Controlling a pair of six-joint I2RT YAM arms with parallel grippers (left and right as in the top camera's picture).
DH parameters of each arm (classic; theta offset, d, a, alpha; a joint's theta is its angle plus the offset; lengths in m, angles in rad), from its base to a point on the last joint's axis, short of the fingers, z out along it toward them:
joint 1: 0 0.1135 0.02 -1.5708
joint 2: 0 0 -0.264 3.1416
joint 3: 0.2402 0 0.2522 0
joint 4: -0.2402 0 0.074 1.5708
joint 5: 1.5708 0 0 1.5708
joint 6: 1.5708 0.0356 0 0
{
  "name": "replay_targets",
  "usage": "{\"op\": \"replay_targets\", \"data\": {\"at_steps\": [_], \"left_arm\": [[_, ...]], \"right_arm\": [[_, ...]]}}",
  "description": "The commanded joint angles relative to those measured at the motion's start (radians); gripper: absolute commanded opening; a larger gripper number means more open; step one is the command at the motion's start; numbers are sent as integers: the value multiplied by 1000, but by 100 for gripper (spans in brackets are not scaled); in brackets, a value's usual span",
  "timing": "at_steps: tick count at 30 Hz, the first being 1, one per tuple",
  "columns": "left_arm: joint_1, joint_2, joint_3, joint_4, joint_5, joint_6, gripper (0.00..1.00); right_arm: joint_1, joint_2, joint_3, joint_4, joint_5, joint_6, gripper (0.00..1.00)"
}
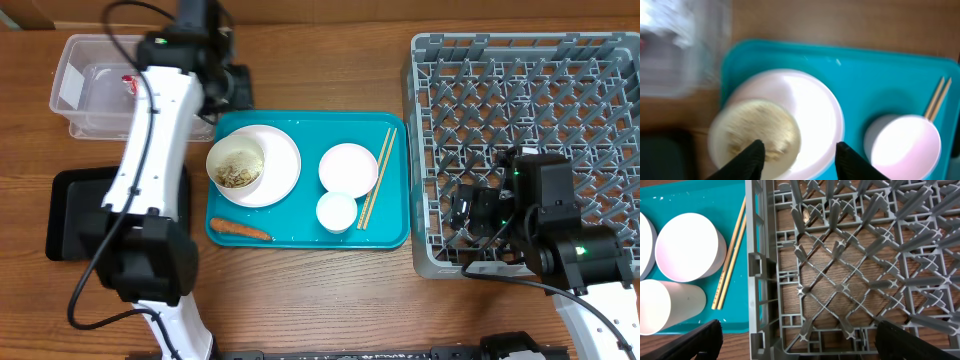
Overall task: Sort waste into correct bins and load items into the dishwasher
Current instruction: 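Grasp the rim of the rice-and-peanut bowl with left gripper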
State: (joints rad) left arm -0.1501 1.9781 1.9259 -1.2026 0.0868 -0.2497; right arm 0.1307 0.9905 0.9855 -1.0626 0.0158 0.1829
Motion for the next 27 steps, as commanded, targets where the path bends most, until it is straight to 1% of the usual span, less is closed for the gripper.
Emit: {"op": "replay_targets", "data": {"at_steps": [1,3,6,11,15,18,20,27], "left_arm": [[-55,-13,-80,-16,-26,-171,45],[-81,-13,-132,-2,-45,-226,45],[-105,-13,-202,43,-48,-241,44],[-108,-12,-287,90,-96,-313,41],[-108,-11,-352,154,-101,-316,41],[-108,-10,-395,218,-116,-316,39],[-108,-10,-426,254,-125,-315,35],[-108,-9,-518,347,-124,-316,35]], "right_arm": [[-4,-2,29,4,9,0,100],[-4,-2,29,4,9,0,100],[-4,-2,29,-3,10,0,100],[-4,-2,29,-6,10,0,100],[-4,-2,29,-6,10,0,100],[-4,-2,29,-6,10,0,100],[-4,-2,29,-7,10,0,100],[-4,-2,29,-7,10,0,100]]}}
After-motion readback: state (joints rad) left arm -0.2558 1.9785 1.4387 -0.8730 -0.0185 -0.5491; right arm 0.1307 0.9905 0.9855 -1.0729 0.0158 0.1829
